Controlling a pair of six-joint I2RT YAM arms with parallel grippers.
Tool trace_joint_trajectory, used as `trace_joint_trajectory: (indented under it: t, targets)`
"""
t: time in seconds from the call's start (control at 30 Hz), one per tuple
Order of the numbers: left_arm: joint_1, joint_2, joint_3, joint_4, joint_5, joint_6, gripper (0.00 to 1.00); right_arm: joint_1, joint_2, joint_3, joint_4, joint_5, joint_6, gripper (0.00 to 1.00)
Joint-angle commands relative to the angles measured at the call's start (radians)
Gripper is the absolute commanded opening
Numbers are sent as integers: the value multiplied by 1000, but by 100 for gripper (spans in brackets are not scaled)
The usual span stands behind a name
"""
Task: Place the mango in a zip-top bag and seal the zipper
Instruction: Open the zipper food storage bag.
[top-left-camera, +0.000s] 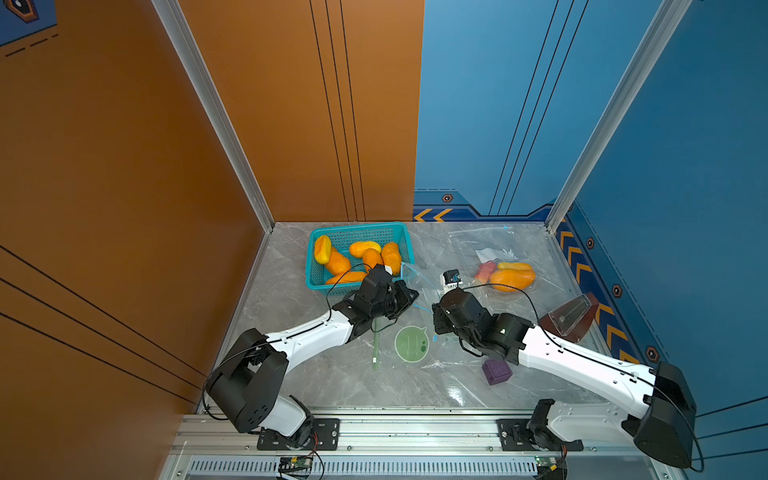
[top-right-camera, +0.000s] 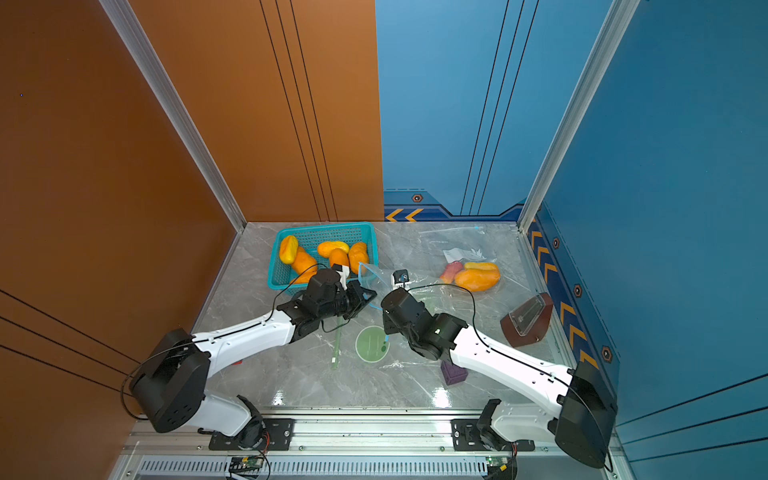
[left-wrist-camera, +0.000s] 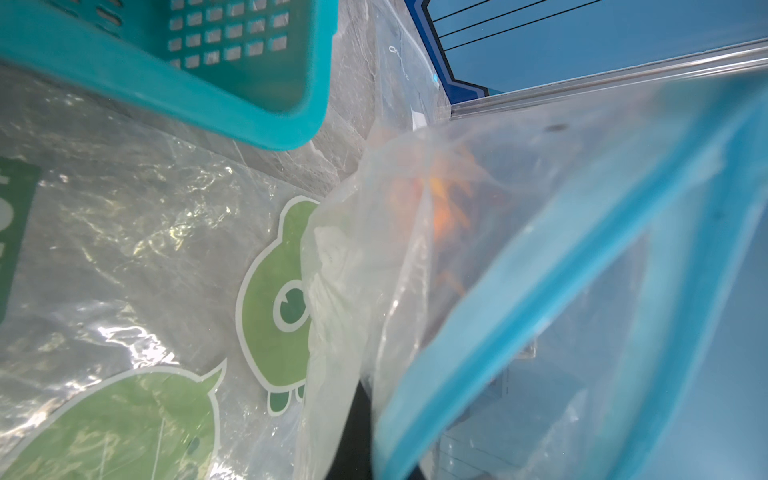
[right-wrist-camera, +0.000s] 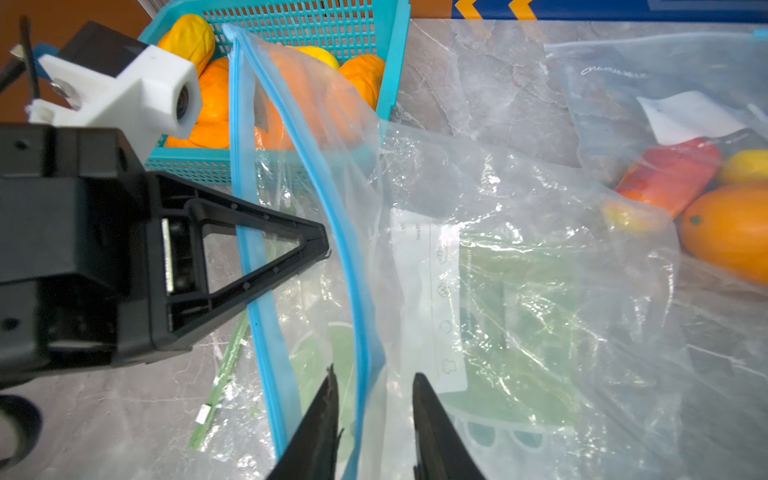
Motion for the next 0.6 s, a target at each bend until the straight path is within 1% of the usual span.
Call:
trace_joint_trajectory:
  t: [0.0,0.03,0.07,0.13,0.2,0.3,0.37,0.43,0.47,0.53,0.57]
  targets:
    - [7,-33,-21,-3,35,40,0,-13,35,57,-58,38,20,39]
    - [6,-35,-19,-3,43,46,0,-16,48,68,-66,40,23,43]
    - [6,-35,-19,-3,51,52,0,-19,60,81,-77,41,26,44]
    - [4,-37,-19,-5,60,61,0,-23,82,106,-97,46,26,44]
    - [5,-38,-23,-6,64,67,0,-27,101,128,-115,52,20,41]
    - [9,-44,-23,-50,45,94,0,-30,120,156,-143,57,3,25]
    - [18,-55,-9,-144,0,142,0,-33,120,169,-160,60,-4,14]
    - [24,-68,13,-248,-53,209,0,-37,112,174,-164,57,-10,7]
    - [28,-72,28,-302,-78,246,0,-40,107,175,-166,51,-12,5]
    - [35,-75,42,-357,-94,297,7,-47,101,179,-169,40,-14,5]
    - [41,-75,40,-358,-84,309,12,-50,100,181,-171,35,-17,5]
